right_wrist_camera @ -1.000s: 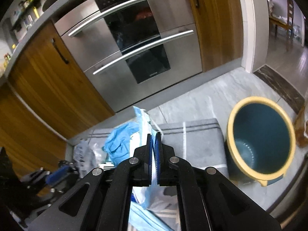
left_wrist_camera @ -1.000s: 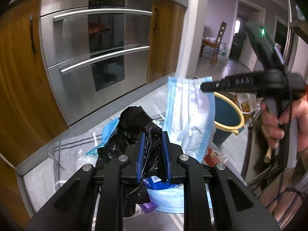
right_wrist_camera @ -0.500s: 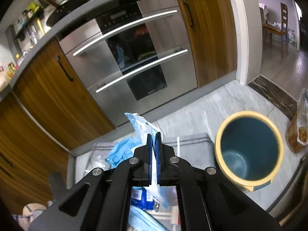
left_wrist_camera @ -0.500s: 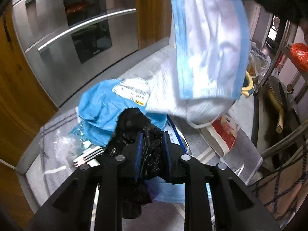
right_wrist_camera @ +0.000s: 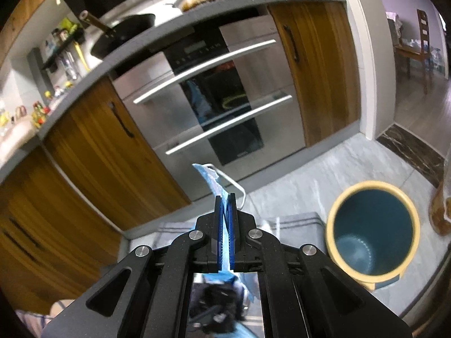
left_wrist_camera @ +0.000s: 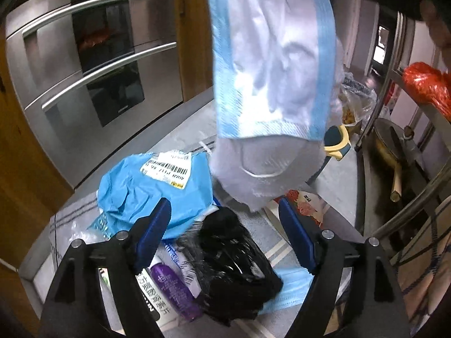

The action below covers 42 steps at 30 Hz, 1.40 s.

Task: Collect trash
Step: 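Lift the face mask with the right tool while the left tool grasps the white tissue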

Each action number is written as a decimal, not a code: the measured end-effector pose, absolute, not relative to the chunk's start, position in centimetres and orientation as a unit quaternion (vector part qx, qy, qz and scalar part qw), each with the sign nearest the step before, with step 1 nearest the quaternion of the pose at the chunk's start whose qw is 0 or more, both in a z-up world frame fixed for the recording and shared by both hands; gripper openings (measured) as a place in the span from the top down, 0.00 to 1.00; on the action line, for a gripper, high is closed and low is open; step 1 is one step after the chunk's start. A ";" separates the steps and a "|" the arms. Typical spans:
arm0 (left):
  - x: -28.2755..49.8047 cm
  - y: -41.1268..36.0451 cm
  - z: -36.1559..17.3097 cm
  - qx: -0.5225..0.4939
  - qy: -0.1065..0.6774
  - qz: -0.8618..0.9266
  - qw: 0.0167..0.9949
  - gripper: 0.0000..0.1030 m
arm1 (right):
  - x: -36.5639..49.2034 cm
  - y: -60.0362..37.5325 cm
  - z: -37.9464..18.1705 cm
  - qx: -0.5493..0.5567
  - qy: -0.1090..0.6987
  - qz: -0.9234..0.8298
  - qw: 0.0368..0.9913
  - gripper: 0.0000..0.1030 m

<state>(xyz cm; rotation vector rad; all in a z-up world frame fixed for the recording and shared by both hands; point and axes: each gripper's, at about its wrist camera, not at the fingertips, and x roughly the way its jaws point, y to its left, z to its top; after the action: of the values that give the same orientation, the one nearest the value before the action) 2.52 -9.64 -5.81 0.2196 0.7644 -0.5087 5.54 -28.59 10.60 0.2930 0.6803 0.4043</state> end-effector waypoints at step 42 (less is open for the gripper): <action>3.5 -12.9 -3.6 0.067 0.372 -0.293 0.879 0.98 | 5.7 -33.6 12.1 0.167 0.277 0.094 0.941 0.96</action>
<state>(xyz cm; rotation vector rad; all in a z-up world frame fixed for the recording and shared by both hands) 3.49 -12.93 -3.62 0.1395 0.7749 -0.6102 5.73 -33.60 12.10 0.3407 0.5661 0.1921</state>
